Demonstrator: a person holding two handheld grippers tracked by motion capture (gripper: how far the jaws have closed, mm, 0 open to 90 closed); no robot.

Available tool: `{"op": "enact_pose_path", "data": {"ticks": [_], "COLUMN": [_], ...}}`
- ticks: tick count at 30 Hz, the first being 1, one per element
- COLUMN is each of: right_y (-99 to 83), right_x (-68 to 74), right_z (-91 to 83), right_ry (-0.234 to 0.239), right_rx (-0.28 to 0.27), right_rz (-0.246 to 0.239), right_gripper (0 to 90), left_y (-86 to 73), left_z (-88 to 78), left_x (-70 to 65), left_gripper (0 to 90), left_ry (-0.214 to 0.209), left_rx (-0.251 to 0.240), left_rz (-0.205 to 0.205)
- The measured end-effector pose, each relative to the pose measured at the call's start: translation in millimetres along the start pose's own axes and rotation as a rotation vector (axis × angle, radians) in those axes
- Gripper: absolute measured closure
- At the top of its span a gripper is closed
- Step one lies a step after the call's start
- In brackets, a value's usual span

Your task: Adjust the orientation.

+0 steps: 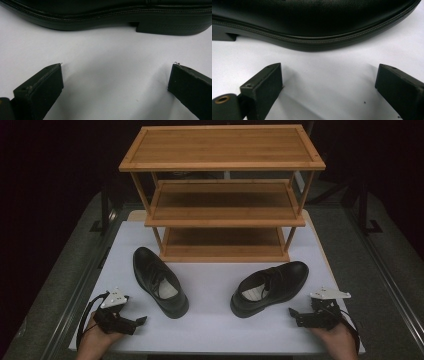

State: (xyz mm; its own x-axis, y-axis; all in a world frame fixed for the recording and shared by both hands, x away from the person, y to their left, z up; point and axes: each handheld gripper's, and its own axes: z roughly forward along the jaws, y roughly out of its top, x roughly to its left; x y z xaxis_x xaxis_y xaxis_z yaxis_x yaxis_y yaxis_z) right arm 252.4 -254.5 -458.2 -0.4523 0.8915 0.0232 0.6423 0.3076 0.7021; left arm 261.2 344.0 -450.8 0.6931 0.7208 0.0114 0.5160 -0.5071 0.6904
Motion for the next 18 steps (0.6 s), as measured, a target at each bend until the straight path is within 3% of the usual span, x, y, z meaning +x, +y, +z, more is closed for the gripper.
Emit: {"op": "enact_pose_path", "data": {"ticks": [15, 18], "right_y": [0.0, -0.1], "right_x": [0.1, 0.1], "right_z": [0.0, -0.1], "right_ry": [-0.001, -0.001], "right_rx": [0.0, 0.0], "right_rz": [0.0, 0.0], "right_gripper": [6.8, 6.8], "left_y": [0.6, -0.6], "left_z": [-0.9, -5.6], "left_x": [0.4, 3.3], "left_gripper": [0.3, 12.3], "left_ry": [0.005, 0.004], "left_rx": [-0.003, -0.029], "left_rz": [-0.01, -0.007]}}
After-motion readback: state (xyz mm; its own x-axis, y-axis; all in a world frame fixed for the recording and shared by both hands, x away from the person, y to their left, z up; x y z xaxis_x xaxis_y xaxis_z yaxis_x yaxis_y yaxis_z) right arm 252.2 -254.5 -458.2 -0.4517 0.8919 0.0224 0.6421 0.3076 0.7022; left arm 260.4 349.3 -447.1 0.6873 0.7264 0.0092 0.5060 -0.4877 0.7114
